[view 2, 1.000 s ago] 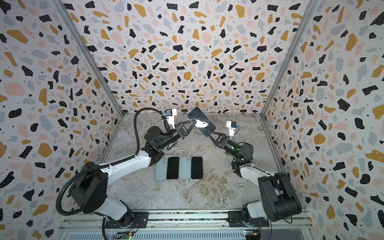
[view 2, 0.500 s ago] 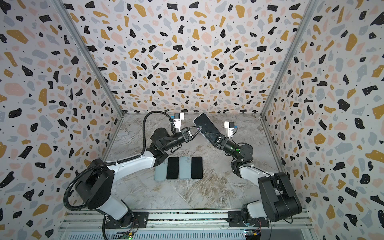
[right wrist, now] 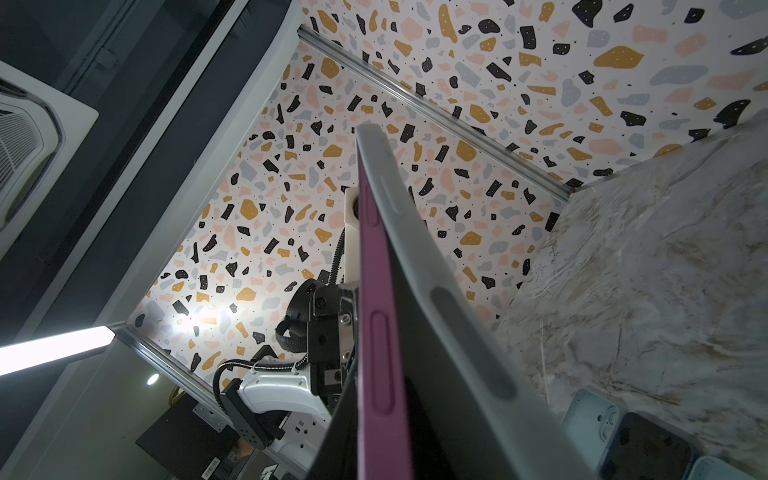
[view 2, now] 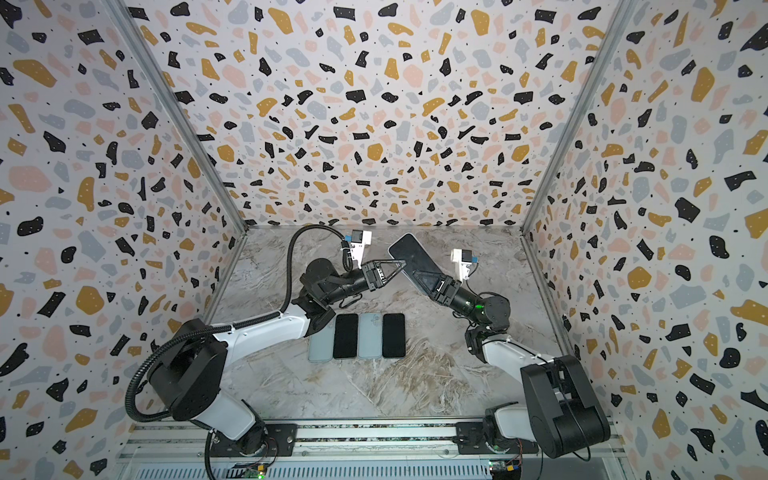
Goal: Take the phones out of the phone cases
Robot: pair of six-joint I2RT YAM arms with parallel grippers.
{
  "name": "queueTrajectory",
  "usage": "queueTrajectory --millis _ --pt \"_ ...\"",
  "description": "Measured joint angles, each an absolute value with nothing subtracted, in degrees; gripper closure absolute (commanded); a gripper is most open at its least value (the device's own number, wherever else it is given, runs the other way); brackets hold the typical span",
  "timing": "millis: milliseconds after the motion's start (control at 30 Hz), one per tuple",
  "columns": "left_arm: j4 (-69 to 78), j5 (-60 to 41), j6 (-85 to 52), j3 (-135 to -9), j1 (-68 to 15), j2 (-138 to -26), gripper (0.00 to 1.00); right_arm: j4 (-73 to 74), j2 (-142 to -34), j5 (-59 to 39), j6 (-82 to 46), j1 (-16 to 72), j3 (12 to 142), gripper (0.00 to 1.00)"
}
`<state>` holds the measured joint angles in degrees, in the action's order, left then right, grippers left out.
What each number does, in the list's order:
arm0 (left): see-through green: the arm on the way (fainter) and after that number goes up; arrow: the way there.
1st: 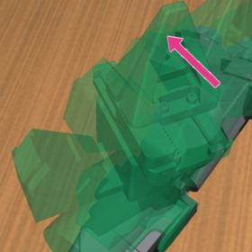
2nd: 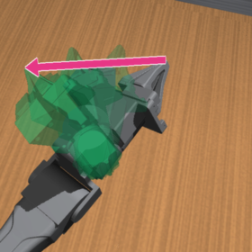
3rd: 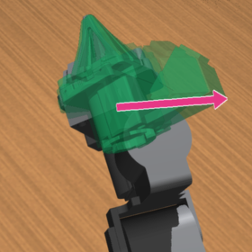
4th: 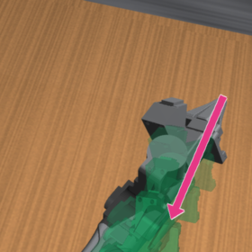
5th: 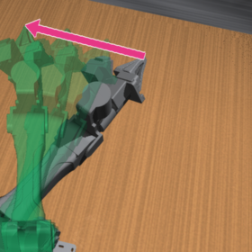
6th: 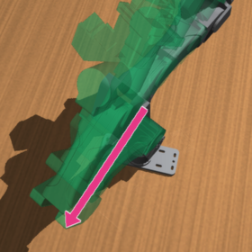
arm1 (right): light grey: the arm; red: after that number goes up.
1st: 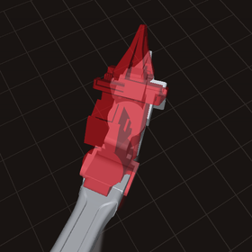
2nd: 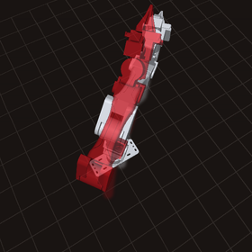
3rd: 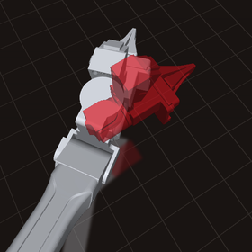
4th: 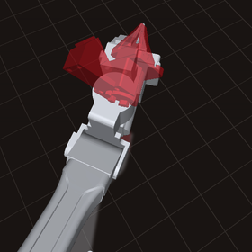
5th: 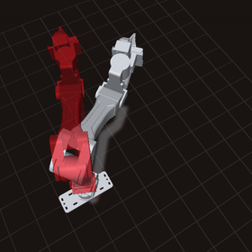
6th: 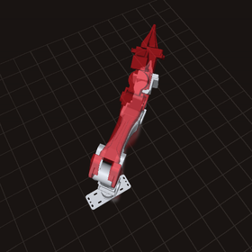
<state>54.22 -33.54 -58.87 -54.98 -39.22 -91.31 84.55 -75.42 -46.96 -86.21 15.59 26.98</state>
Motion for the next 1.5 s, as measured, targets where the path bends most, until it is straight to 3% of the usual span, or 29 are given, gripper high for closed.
queueTrajectory --millis 167,300,400,633,1033,1500 --pt "57.25 -33.65 -61.1 -53.58 -39.22 -91.31 1.0 84.99 -75.31 -47.64 -86.04 15.62 26.98 0.95" --pt "59.64 -33.61 -61.32 -51.92 -39.27 -90.89 0.67 84.97 -75.13 -48.4 -86.26 15.7 26.98 0.99" --pt "60.71 -33.78 -61.17 -49.43 -39.27 -90.3 0.52 85.52 -73.8 -46.7 -87.13 15.33 27.05 1.0" --pt "64.18 -32.45 -62.24 -43.51 -39.97 -90.21 0.33 89.58 -69.97 -43.48 -87.35 15.07 27.46 1.0" --pt "70.43 -30.72 -55.44 -42.02 -47.16 -87.39 0.32 90.02 -69.65 -41.63 -87.39 15.55 27.49 1.0" --pt "67.2 -29.45 -48.4 -47.31 -48.36 -91.59 0.37 90.02 -69.67 -40.73 -88.2 17.32 27.49 1.0"
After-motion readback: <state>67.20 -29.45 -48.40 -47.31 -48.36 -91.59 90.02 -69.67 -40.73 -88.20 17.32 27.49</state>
